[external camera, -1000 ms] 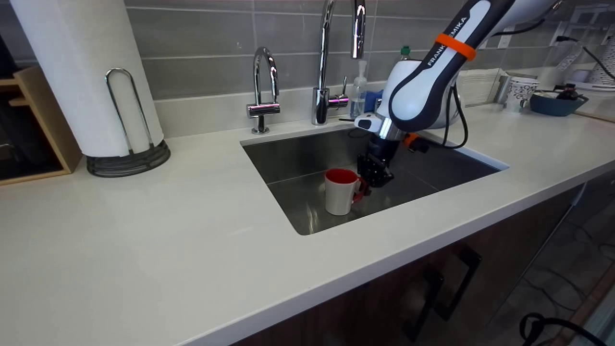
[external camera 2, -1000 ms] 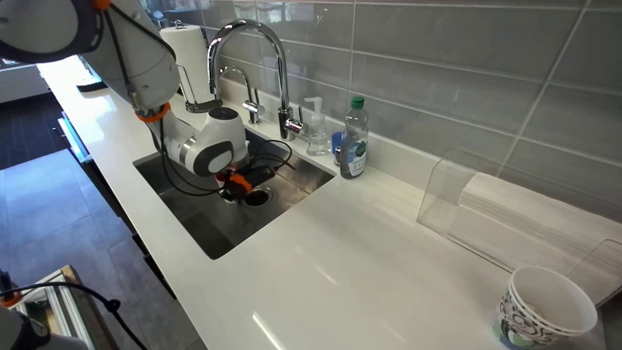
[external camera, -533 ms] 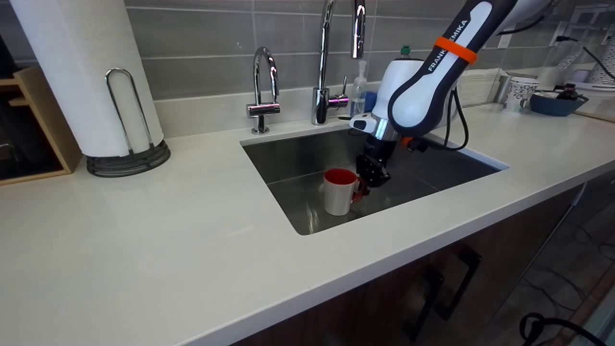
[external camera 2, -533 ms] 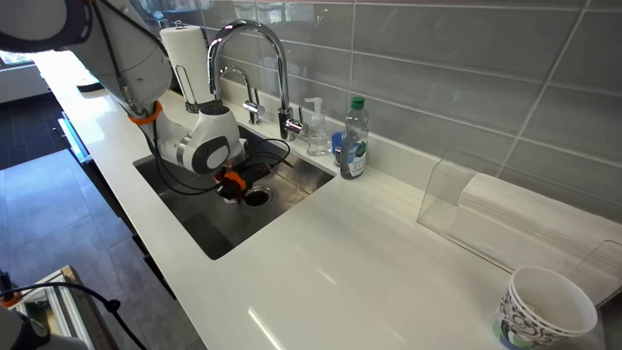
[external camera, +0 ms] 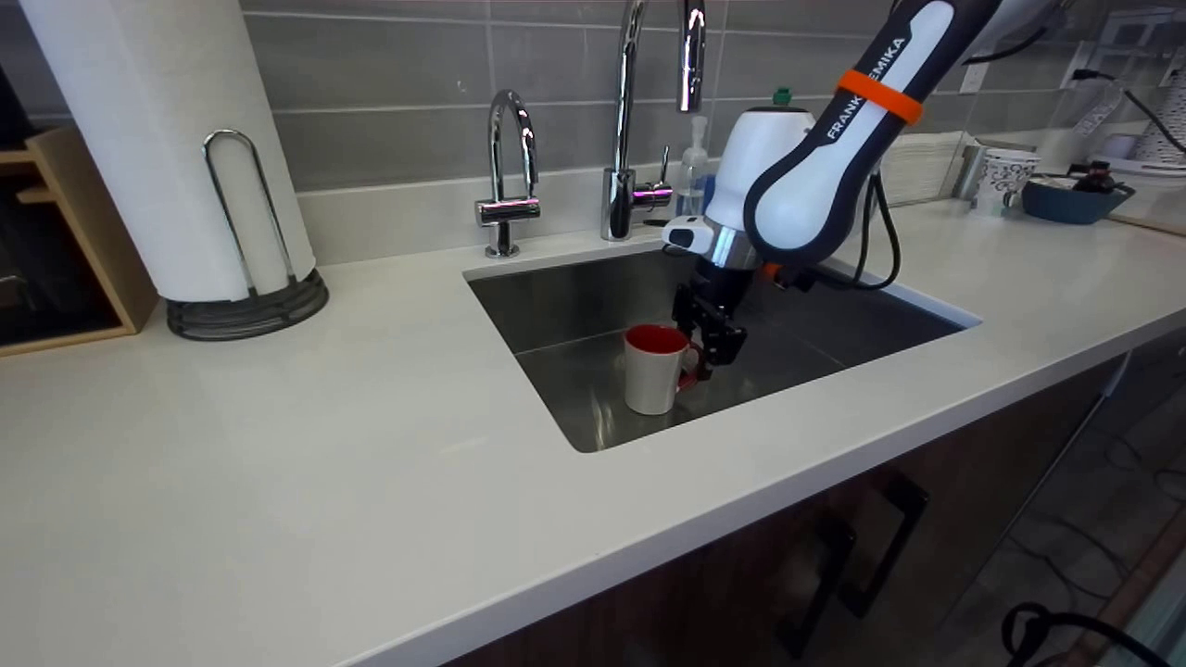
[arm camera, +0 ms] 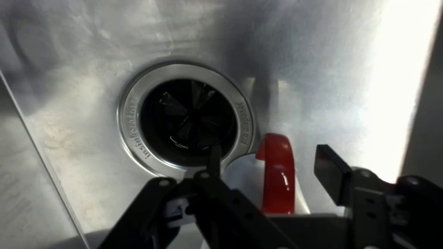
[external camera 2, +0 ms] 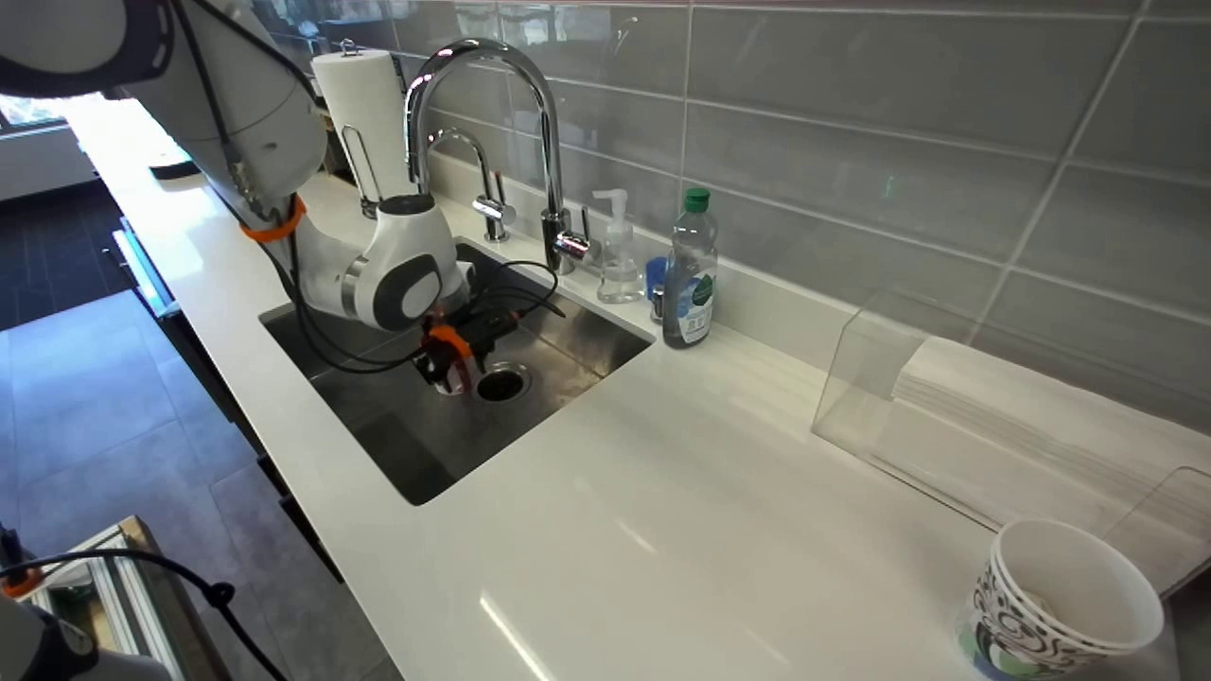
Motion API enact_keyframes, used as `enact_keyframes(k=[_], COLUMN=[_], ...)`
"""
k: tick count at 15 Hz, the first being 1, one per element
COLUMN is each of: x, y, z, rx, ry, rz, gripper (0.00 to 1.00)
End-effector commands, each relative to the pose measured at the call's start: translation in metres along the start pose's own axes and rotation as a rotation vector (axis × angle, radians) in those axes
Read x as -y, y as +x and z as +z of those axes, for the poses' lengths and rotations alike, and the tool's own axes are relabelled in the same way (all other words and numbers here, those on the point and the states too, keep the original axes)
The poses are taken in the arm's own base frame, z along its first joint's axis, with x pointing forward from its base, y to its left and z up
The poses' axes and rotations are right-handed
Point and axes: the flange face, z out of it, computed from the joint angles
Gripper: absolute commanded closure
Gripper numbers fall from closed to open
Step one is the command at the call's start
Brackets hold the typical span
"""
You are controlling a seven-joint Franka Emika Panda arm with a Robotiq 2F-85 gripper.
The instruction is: Pick up the red and white mug from the sink and put it on the kitchen counter
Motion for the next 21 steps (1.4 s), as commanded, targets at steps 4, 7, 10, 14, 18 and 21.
enact_keyframes(k=[4, 7, 10, 14, 18, 21], x=[-0.0019, -0.0010, -0.0005, 0.0012, 0.0026, 0.0025], y=[0.0039, 0.0037, 0.0031, 0.0042, 0.0054, 0.0054], z=[-0.0064, -0.0065, -0.0067, -0.0075, -0.0092, -0.0098], rx=[0.032, 0.046, 0.060, 0.075, 0.075, 0.068], ry=[-0.016, -0.018, -0.017, -0.006, 0.012, 0.026], rz=[-0.008, -0.016, -0.020, -0.018, -0.014, -0.009], gripper=[0.43, 0.64, 0.86, 0.95, 0.95, 0.95])
